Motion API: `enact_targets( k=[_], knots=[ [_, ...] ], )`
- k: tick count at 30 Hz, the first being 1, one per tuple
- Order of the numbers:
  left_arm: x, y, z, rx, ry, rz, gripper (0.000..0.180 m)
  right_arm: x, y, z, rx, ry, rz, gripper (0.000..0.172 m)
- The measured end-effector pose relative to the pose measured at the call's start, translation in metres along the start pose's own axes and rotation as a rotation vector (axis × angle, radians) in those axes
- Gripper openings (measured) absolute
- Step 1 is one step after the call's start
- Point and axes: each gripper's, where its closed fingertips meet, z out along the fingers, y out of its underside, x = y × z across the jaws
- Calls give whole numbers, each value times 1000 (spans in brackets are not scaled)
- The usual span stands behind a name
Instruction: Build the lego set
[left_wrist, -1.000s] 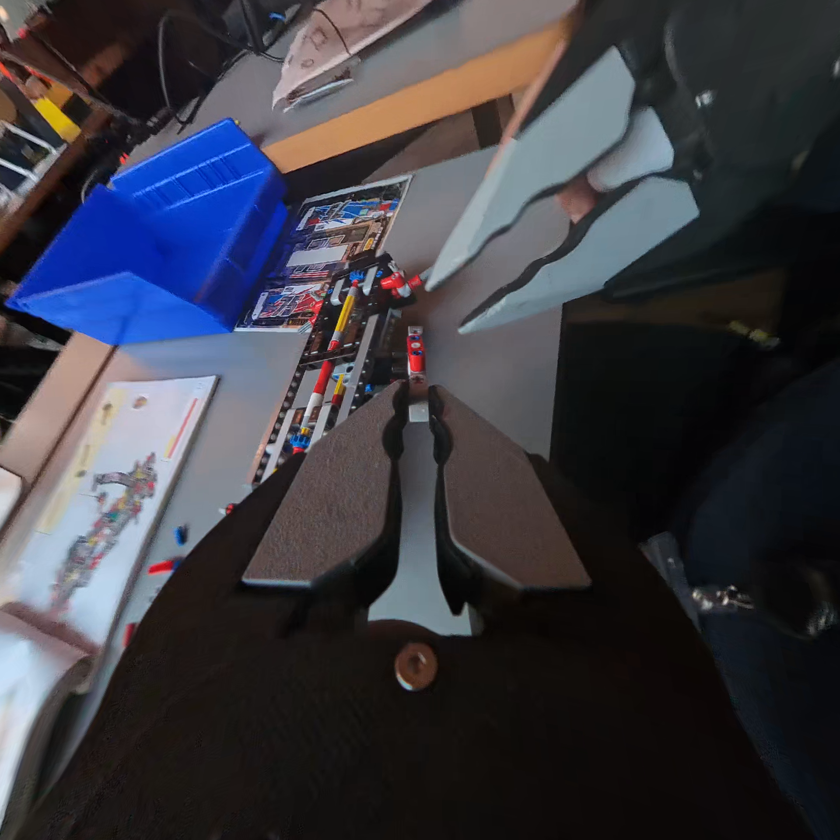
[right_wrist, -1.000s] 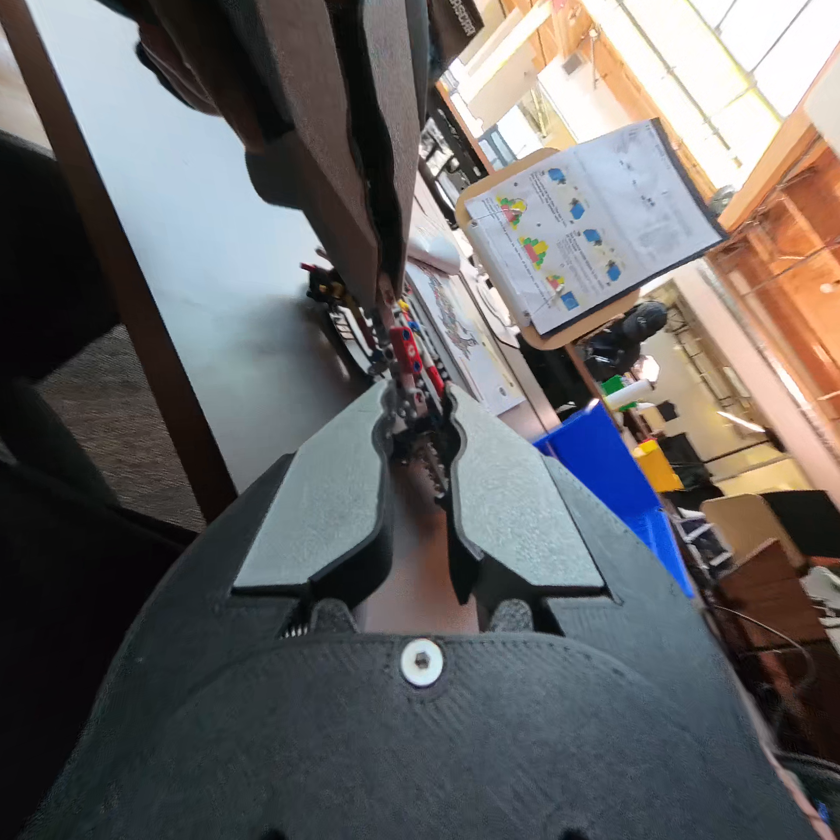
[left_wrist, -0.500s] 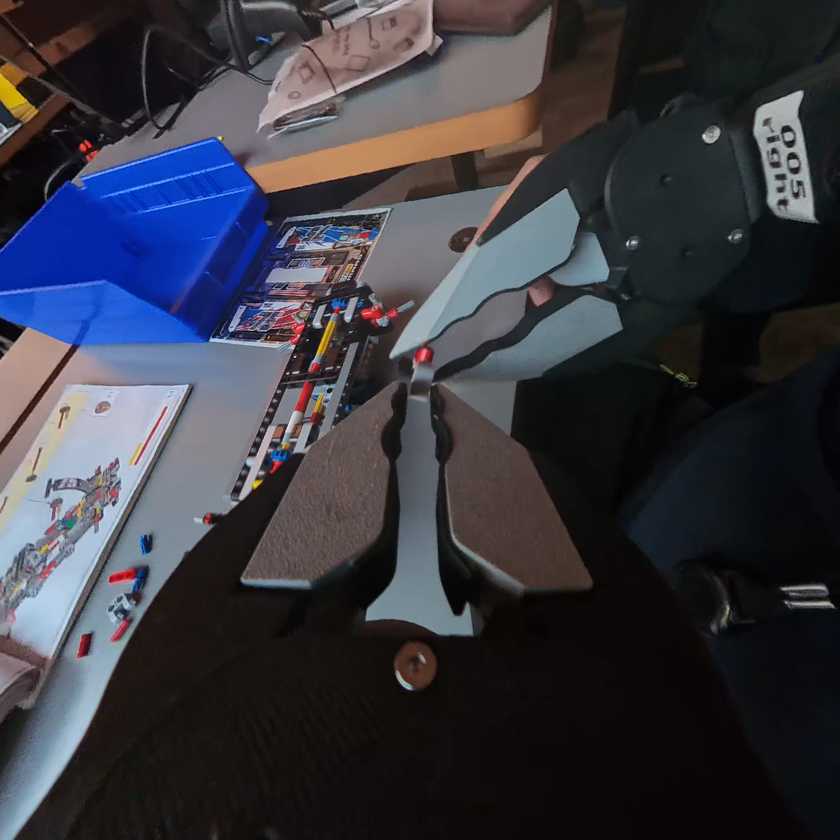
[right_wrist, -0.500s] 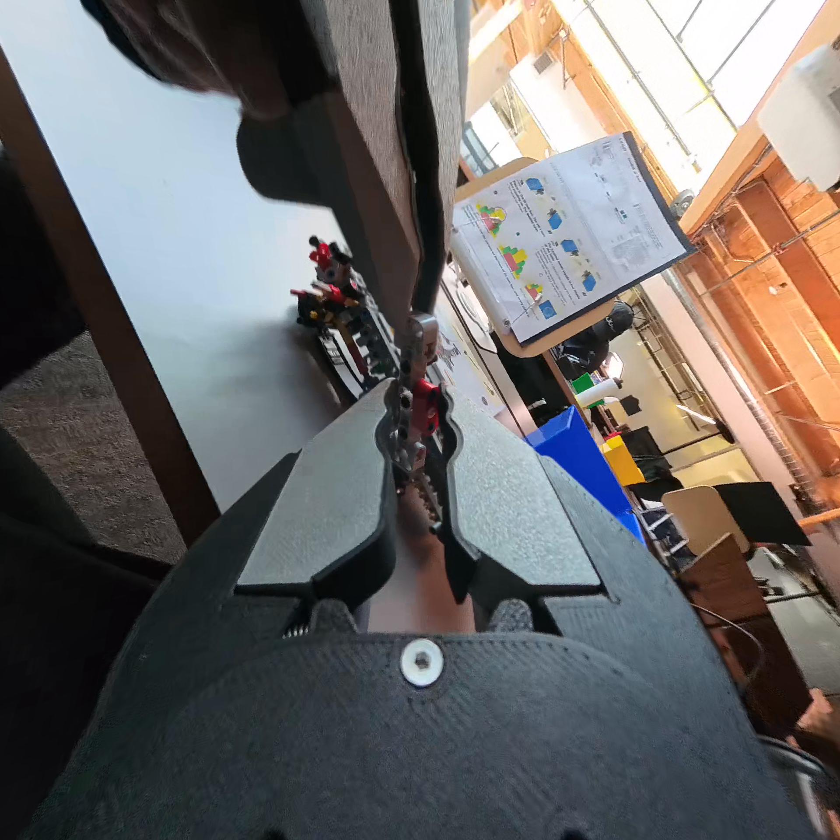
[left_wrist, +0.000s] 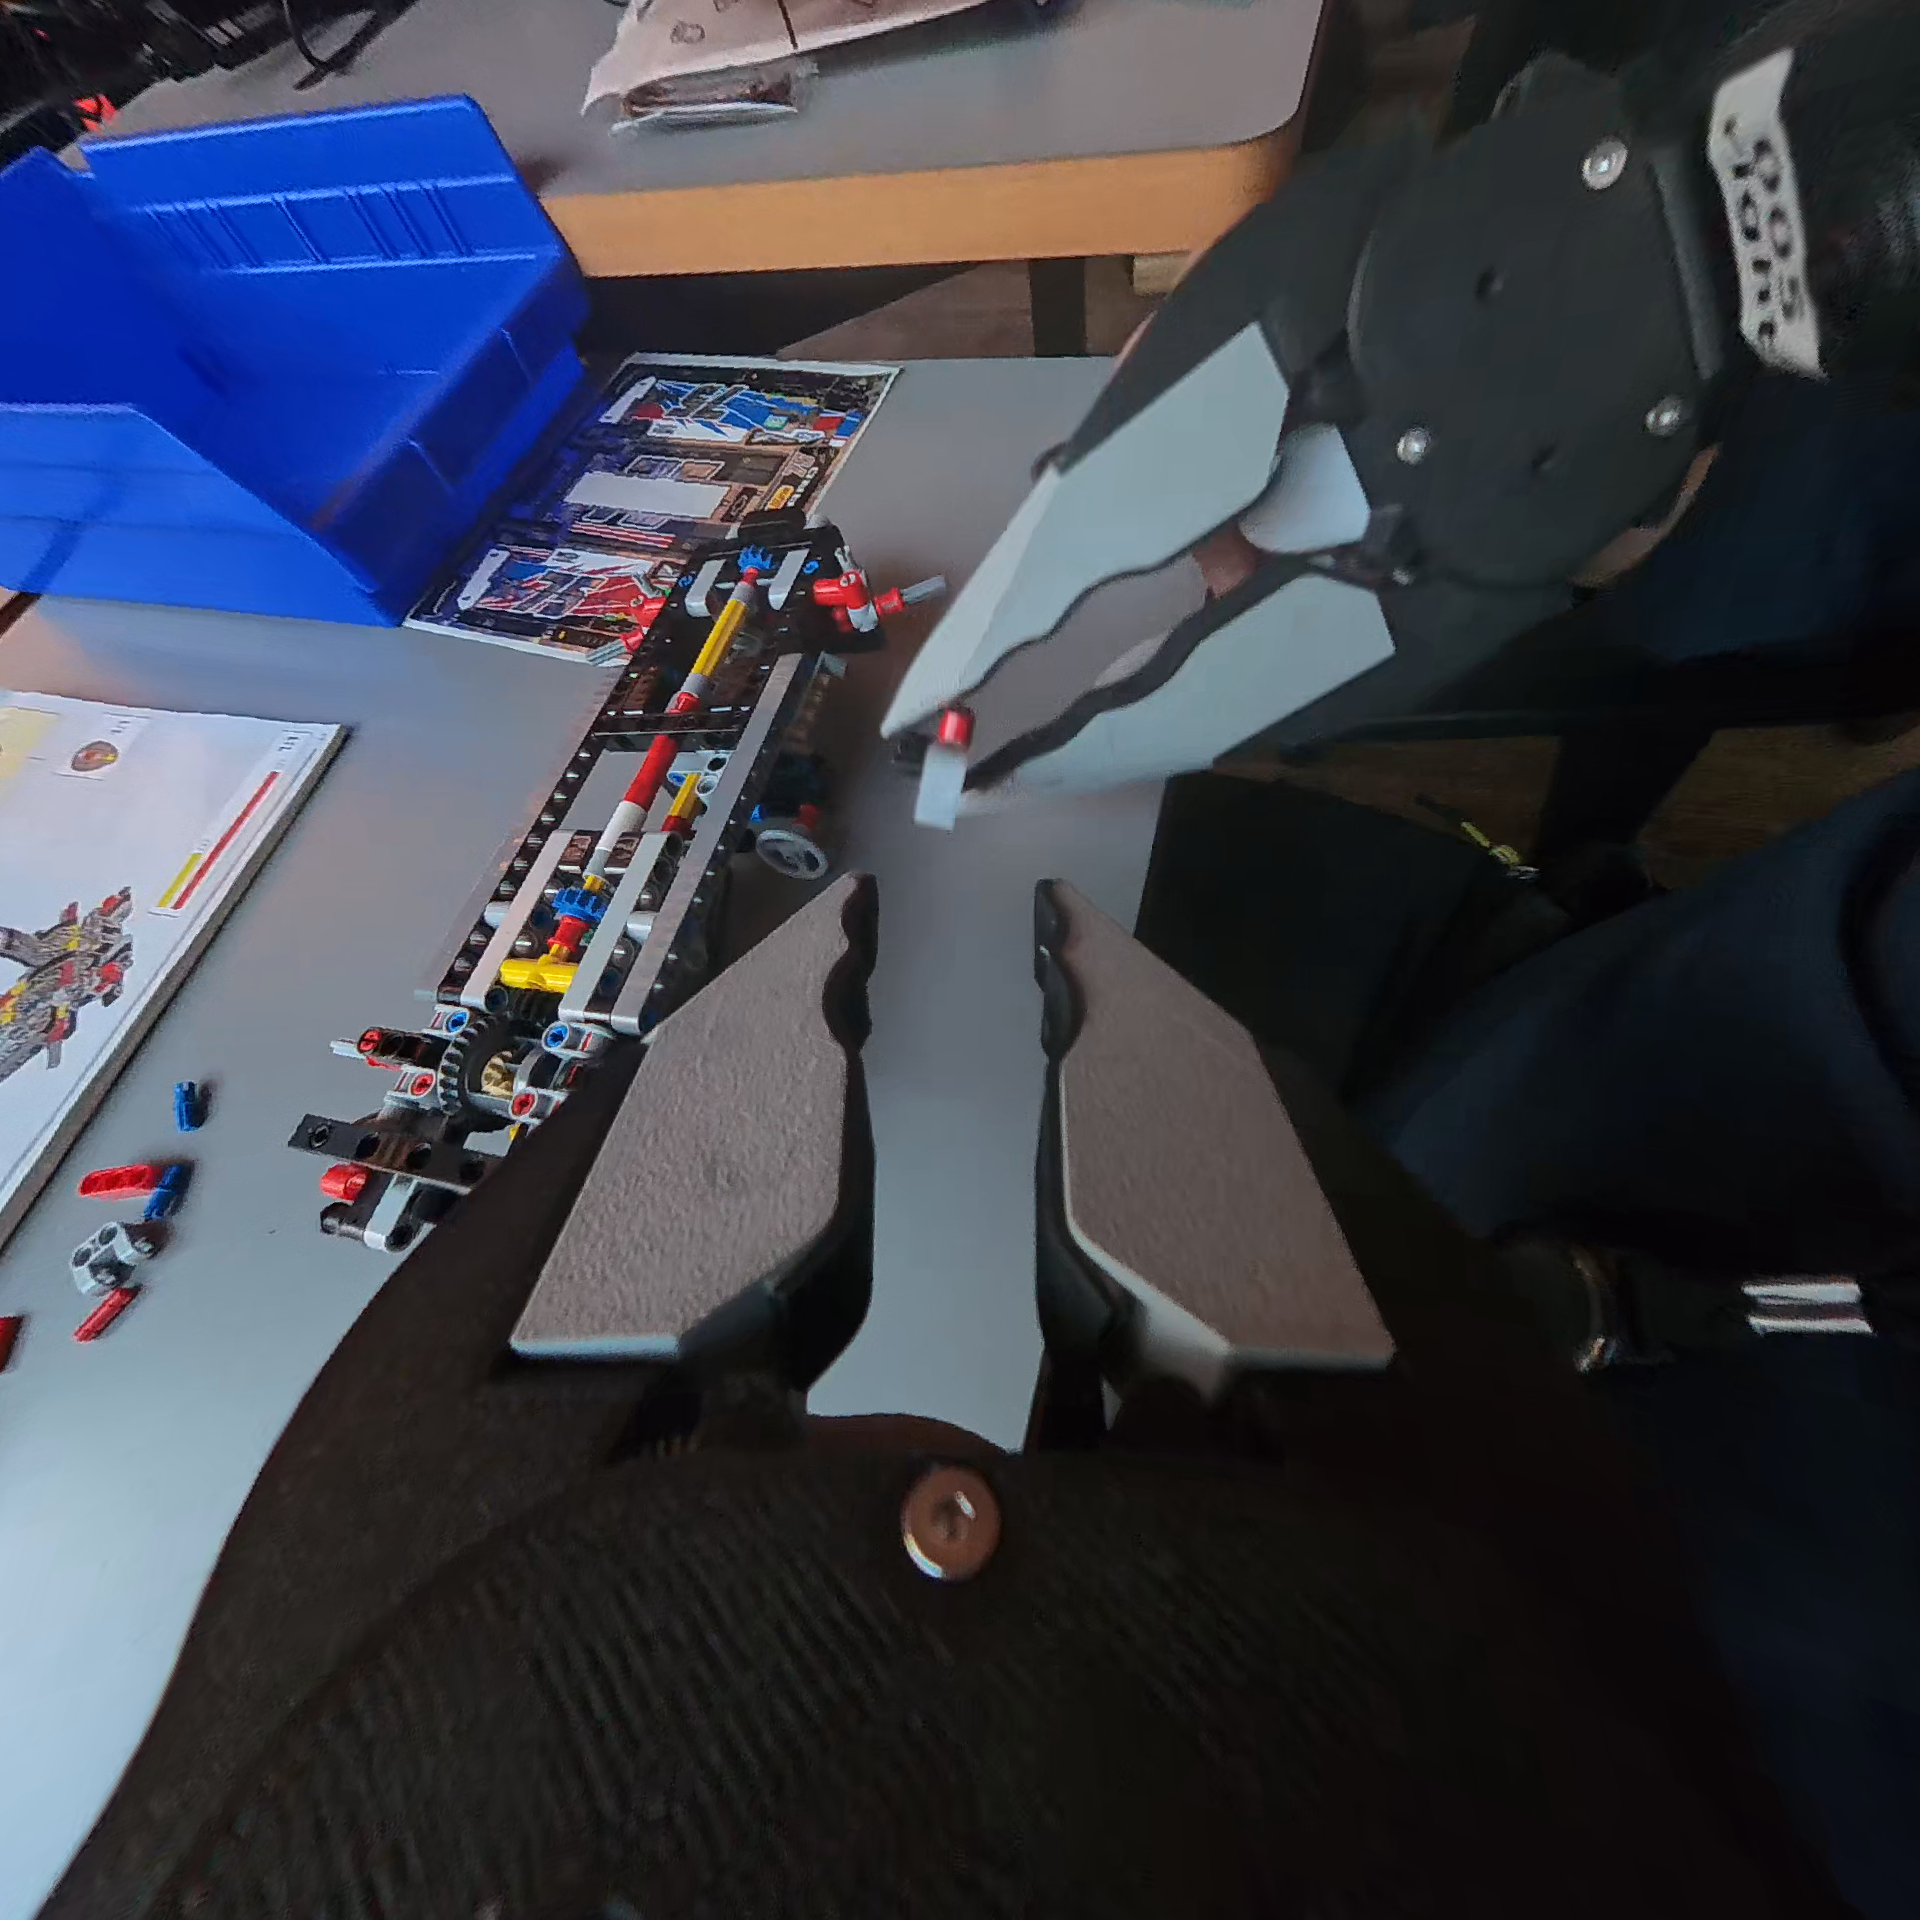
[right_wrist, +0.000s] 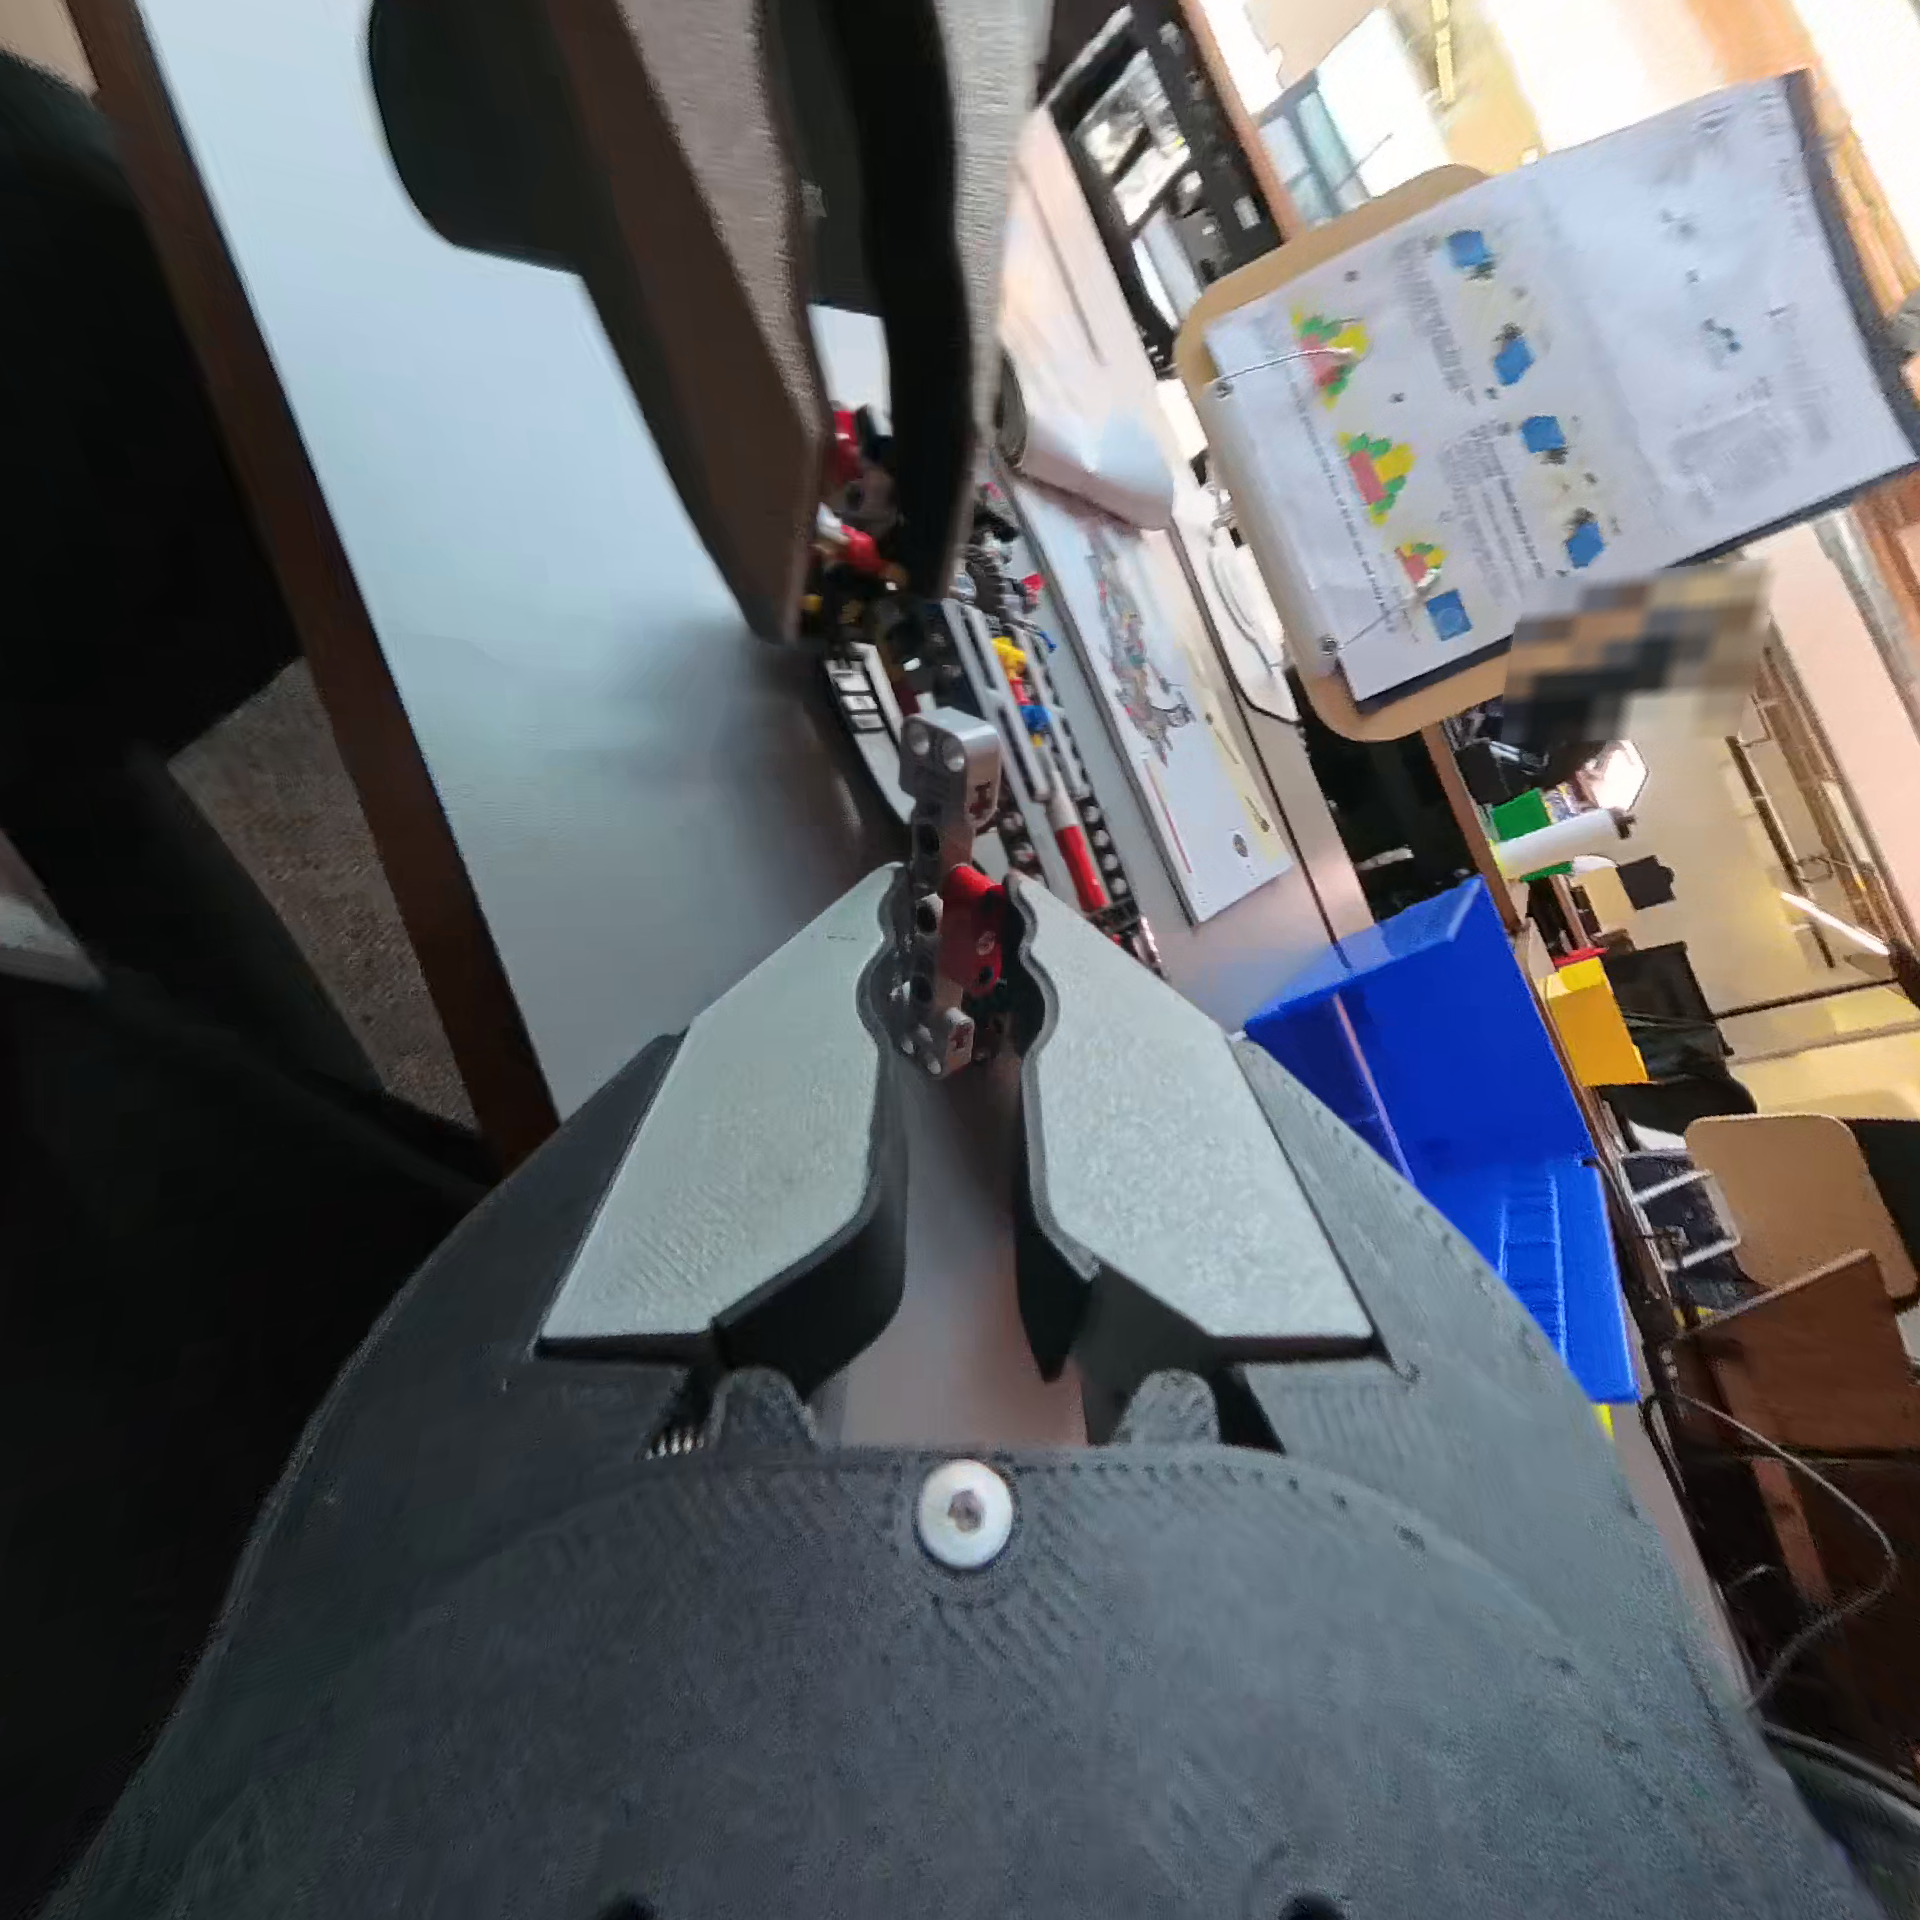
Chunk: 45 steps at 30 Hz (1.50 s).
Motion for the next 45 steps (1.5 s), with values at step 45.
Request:
enact_targets(
  k=[45],
  knots=[
    [-30,11,10,-112,-208,434,6,16,-22,-43,342,-204,560,34]
  ],
)
